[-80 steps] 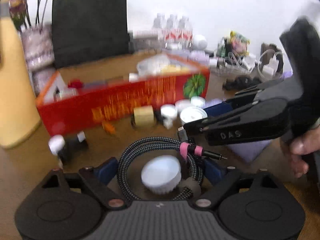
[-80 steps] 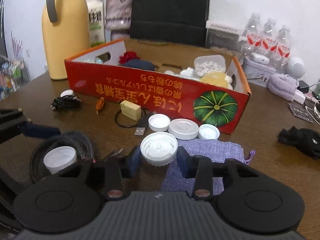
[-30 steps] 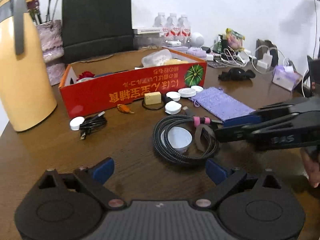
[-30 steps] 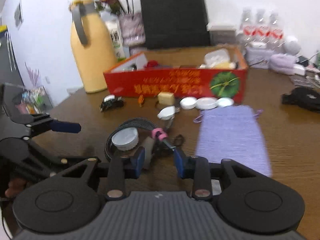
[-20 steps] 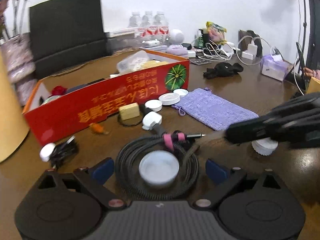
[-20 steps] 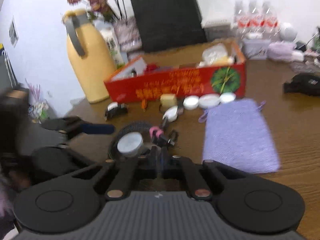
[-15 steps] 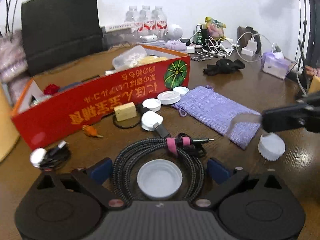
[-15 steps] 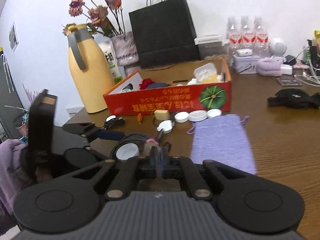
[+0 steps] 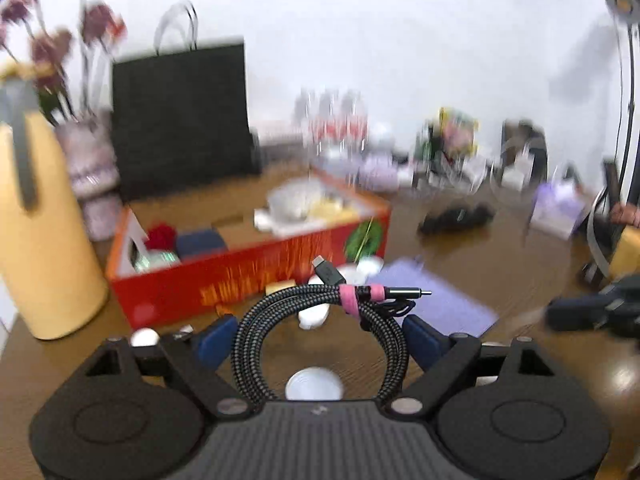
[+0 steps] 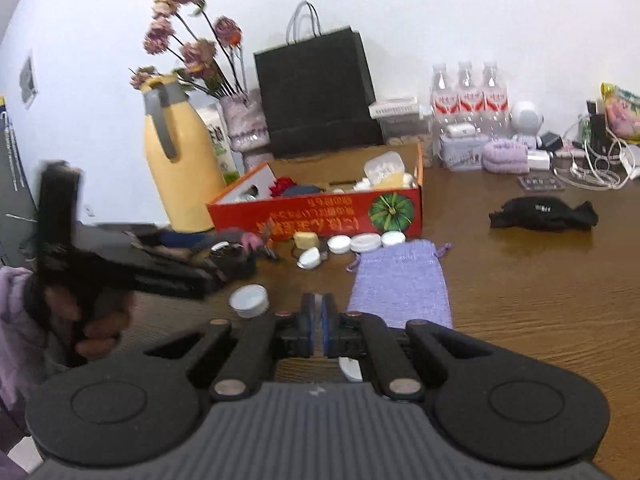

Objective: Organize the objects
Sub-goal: 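Grasp the coiled black cable with the left tool while the right tool holds the cap, then carry cable and cap into the cardboard box and open both tools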

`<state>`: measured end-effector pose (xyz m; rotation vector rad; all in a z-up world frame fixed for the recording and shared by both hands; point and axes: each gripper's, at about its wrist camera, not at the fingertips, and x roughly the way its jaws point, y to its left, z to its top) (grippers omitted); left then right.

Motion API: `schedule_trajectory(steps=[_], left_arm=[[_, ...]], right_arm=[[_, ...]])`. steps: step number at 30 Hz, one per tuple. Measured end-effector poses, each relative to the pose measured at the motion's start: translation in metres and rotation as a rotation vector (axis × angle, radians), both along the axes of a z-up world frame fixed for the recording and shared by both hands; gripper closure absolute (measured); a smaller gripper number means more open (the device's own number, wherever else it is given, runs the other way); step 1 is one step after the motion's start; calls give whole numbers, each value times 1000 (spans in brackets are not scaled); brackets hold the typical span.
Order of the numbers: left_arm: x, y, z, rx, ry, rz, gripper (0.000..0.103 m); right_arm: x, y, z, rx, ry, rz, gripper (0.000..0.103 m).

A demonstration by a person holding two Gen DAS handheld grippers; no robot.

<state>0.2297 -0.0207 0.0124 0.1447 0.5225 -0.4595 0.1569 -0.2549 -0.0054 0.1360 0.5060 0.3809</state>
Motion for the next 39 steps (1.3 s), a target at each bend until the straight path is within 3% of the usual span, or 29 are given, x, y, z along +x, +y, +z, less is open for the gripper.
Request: schedule_trajectory(steps=[5, 10, 14, 18, 21, 23, 25, 29, 33, 35, 37, 39], left_arm=[[-26, 19, 21, -62, 68, 48, 15], [5, 37, 35, -67, 69, 134, 15], [71, 40, 52, -113, 97, 160, 15], [159, 24, 55, -206, 210, 112, 15], [222, -2, 39, -159, 201, 167, 15], [256, -13, 19, -173, 233, 174, 13], [284, -20, -4, -188, 272, 195, 13], [307, -27, -35, -96, 346, 212, 12], [300, -12, -38, -133, 333, 161, 11], [291, -3, -34, -129, 299, 128, 8], [280, 5, -29, -89, 251, 123, 4], [273, 13, -22, -38, 201, 132, 5]], right_arm=[[-13, -1, 13, 14, -41, 12, 99], [12, 3, 27, -16, -78, 33, 99], [66, 8, 49, -47, -123, 58, 99], [152, 18, 72, -107, -132, 35, 99], [219, 29, 85, -134, -124, 9, 99], [261, 38, 87, -142, -104, 3, 99], [301, 49, 82, -137, -65, 7, 99], [370, 67, 54, -92, 53, 46, 98], [427, 85, 6, -83, 189, 48, 94], [437, 92, -12, -117, 226, 26, 92], [436, 95, -23, -125, 230, 28, 84], [432, 95, -26, -140, 211, 11, 56]])
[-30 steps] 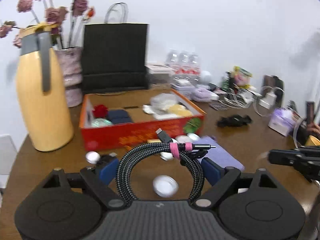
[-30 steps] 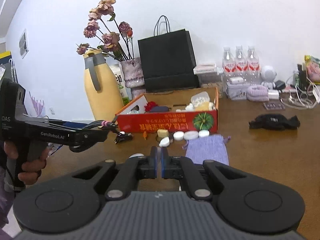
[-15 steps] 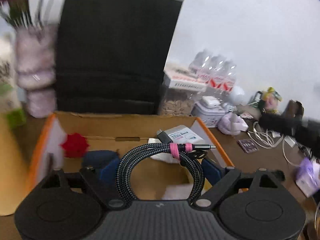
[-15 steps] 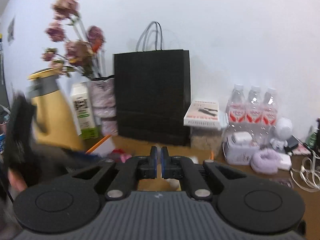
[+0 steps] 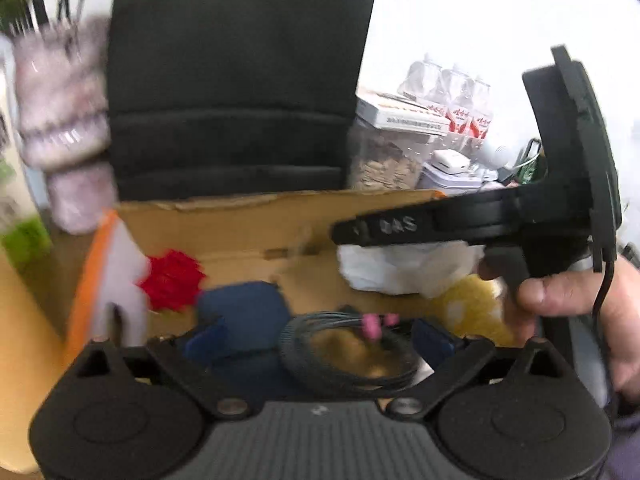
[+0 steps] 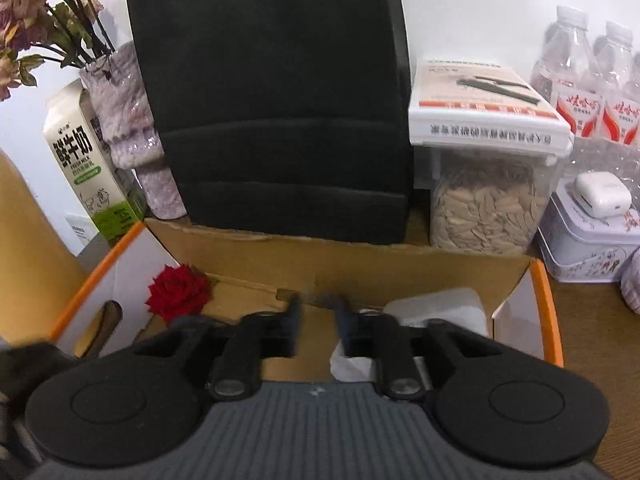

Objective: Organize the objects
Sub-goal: 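Carry cable and cap into the cardboard box and open both tools, then withdraw both open tools from the box back over the table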

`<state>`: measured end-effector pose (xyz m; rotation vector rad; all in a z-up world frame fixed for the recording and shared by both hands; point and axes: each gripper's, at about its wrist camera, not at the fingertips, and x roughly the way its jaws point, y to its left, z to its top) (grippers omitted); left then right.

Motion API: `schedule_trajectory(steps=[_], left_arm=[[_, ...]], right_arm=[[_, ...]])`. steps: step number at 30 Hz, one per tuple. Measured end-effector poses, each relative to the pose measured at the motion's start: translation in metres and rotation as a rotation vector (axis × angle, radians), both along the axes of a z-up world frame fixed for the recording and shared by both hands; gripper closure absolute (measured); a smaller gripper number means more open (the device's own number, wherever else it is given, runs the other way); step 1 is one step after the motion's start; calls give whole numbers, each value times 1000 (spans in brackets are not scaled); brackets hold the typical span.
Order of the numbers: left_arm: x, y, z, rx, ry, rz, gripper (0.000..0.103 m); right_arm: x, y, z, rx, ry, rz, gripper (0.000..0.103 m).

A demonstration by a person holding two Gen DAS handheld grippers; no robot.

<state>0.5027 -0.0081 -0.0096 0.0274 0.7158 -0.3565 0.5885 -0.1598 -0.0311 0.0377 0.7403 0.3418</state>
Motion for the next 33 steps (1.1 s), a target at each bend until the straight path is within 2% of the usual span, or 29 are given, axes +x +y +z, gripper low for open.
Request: schedule_trajectory(steps=[1, 2, 3, 5, 6, 8, 10, 12, 13, 16, 18, 21, 23, 27, 30, 33], left_arm=[[-4, 4, 2, 30, -26, 9, 12], [-8, 7, 3, 57, -49, 20, 27], [-10, 10, 0, 91, -59, 30, 34], [-2, 14, -12, 171, 1, 73, 73], [0, 18, -19, 186, 54, 95, 75], [-4, 25, -19, 155, 52, 109, 74], [-13, 28, -7, 131, 47, 147, 77], [-31, 30, 12, 91, 1, 124, 73], [-43, 30, 24, 83, -25, 111, 68], [-82, 31, 55, 65, -97, 129, 39], [-116, 33, 71, 50, -134, 139, 37], [-183, 33, 82, 4, -192, 114, 27], [-235, 33, 80, -33, -231, 97, 18], [-330, 27, 52, -49, -220, 98, 15], [-386, 18, 29, -2, -175, 125, 14], [-429, 14, 24, 28, -129, 85, 14]], right_arm=[[-4, -1, 1, -15, -16, -10, 53], [-7, -2, 4, -27, -29, -19, 53], [-13, -3, 8, -38, -45, -24, 53], [-22, -10, 18, -37, -67, -19, 50], [-27, -12, 22, -37, -74, -15, 46], [-39, -15, 30, -48, -84, -9, 45], [-54, -19, 39, -68, -96, -1, 44], [-73, -25, 49, -80, -109, 8, 41], [-85, -29, 55, -85, -117, 16, 40], [-123, -39, 74, -82, -144, 22, 36], [-157, -46, 84, -61, -170, 26, 32], [-226, -57, 89, -29, -223, 46, 22], [-279, -61, 83, -32, -253, 62, 18], [-383, -65, 60, -14, -284, 49, 4], [-443, -74, 39, 9, -215, 32, 3], [-486, -87, 39, -61, -172, 11, 2]])
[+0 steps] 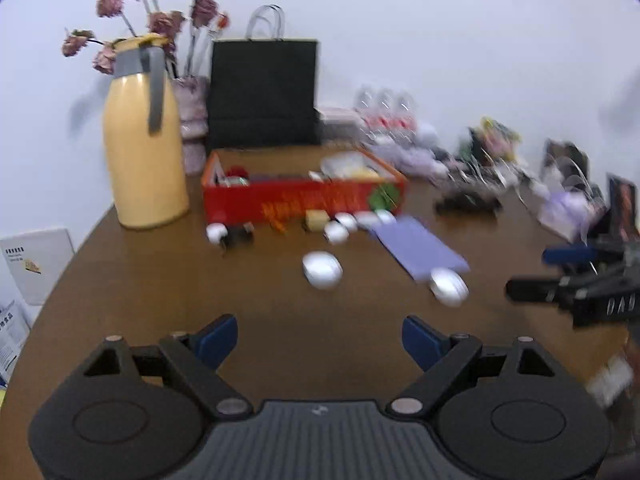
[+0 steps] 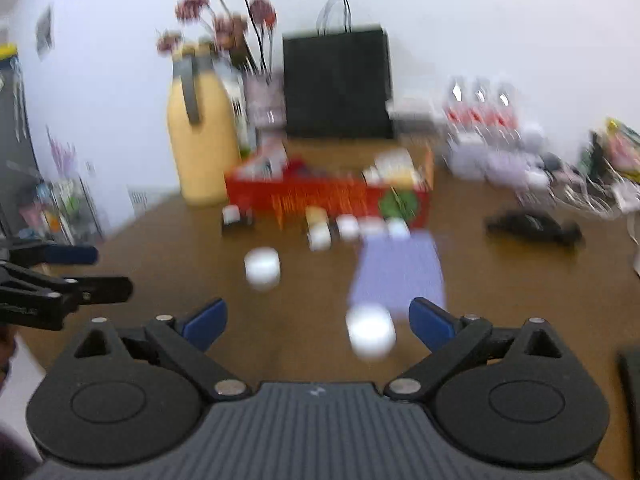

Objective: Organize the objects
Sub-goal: 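Withdraw both open tools from the box back over the table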

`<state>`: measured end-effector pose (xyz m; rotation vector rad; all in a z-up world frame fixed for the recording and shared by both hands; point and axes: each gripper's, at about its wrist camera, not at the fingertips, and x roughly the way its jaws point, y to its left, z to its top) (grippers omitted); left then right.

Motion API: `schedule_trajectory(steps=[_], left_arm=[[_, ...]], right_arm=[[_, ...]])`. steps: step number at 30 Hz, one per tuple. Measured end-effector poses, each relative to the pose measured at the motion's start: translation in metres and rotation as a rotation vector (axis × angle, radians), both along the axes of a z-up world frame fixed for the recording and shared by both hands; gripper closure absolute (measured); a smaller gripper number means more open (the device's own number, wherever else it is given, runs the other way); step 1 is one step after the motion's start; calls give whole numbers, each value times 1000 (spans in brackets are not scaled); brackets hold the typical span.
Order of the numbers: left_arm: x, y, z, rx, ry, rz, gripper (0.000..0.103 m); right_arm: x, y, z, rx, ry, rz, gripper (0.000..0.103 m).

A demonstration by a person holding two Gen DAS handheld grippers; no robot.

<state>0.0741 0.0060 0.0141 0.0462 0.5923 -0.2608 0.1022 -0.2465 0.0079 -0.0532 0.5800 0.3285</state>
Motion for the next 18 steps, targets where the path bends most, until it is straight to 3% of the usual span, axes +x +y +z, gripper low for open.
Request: schedule_trajectory(steps=[3, 6, 11, 16, 18], left_arm=[[-20, 1, 8, 15, -62, -11, 11], [-16, 0, 11, 1, -95, 22, 9], [8, -13, -9, 24, -45, 0, 9], [56, -23, -32, 14, -36, -75, 12], [87, -31, -41, 26, -13, -51, 21]], right_arm=[[-32, -11, 16, -48, -53, -29, 0], [-42, -16, 20, -55, -88, -68, 0], [-24, -9, -6, -32, -56, -80, 0], [14, 4, -39, -43, -3, -72, 9], [34, 8, -49, -52, 6, -76, 10]])
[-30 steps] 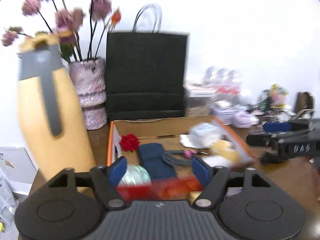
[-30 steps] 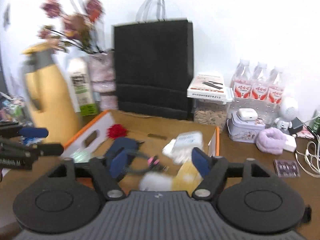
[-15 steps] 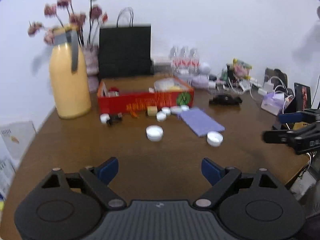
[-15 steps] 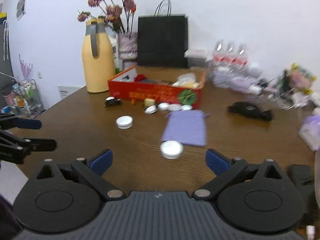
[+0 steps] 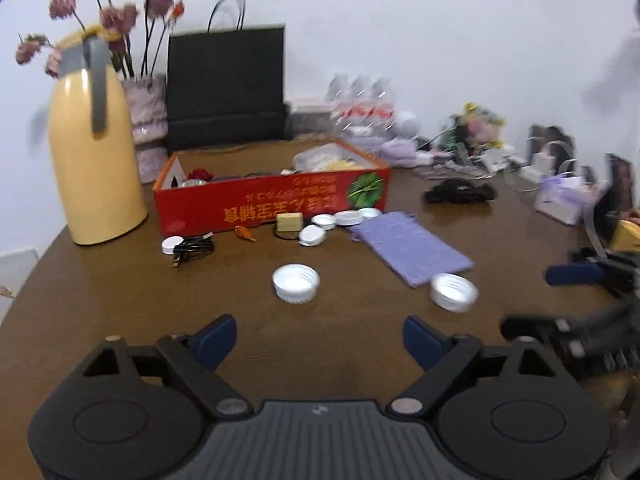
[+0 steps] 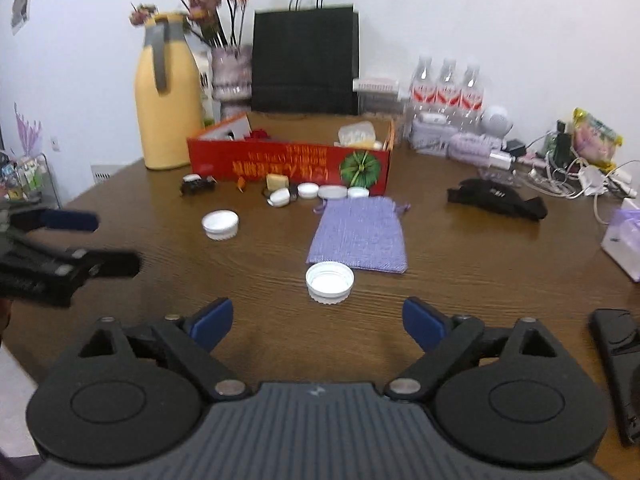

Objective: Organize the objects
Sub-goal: 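Withdraw both open tools from the box back over the table, then grasp a white bottle cap with the left tool while the right tool grasps another cap, then carry both caps into the cardboard box and open both tools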

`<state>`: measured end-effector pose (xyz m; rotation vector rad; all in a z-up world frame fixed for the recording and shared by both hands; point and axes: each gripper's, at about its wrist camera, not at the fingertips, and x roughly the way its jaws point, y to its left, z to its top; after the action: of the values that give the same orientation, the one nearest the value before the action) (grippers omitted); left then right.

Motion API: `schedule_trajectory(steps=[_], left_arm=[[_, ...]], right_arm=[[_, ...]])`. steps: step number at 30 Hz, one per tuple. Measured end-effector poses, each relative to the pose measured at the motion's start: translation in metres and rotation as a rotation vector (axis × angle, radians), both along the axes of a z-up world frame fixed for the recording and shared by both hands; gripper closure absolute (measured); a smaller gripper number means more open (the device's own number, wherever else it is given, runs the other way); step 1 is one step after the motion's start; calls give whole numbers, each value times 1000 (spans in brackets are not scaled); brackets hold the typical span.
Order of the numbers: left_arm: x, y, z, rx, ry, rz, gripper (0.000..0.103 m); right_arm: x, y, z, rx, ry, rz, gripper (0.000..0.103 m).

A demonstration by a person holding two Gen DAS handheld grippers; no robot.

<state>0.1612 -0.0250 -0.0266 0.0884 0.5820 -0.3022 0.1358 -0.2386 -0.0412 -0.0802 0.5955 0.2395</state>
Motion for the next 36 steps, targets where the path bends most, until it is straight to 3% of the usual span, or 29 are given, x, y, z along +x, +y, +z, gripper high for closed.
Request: schedule_trajectory(steps=[7, 9, 13, 14, 18, 27, 36], left_arm=[[82, -29, -27, 91, 7, 2, 24], [92, -29, -35, 96, 45, 4, 26], [96, -22, -40, 60, 80, -6, 60], [95, -21, -39, 52, 81, -5, 65], [79, -19, -31, 56, 53, 34, 65], [3, 2, -4, -19, 31, 88, 65], [-52, 25, 6, -81, 27, 98, 64]], right_arm=[[56, 9, -25, -1, 45, -32, 33], [66, 10, -31, 1, 69, -24, 46], [69, 13, -35, 5, 81, 5, 63], [69, 12, -34, 18, 84, 13, 62], [58, 17, -28, 33, 67, 45, 62], [4, 10, 5, 122, 2, 82, 62], [-48, 11, 20, 112, -34, 102, 62]])
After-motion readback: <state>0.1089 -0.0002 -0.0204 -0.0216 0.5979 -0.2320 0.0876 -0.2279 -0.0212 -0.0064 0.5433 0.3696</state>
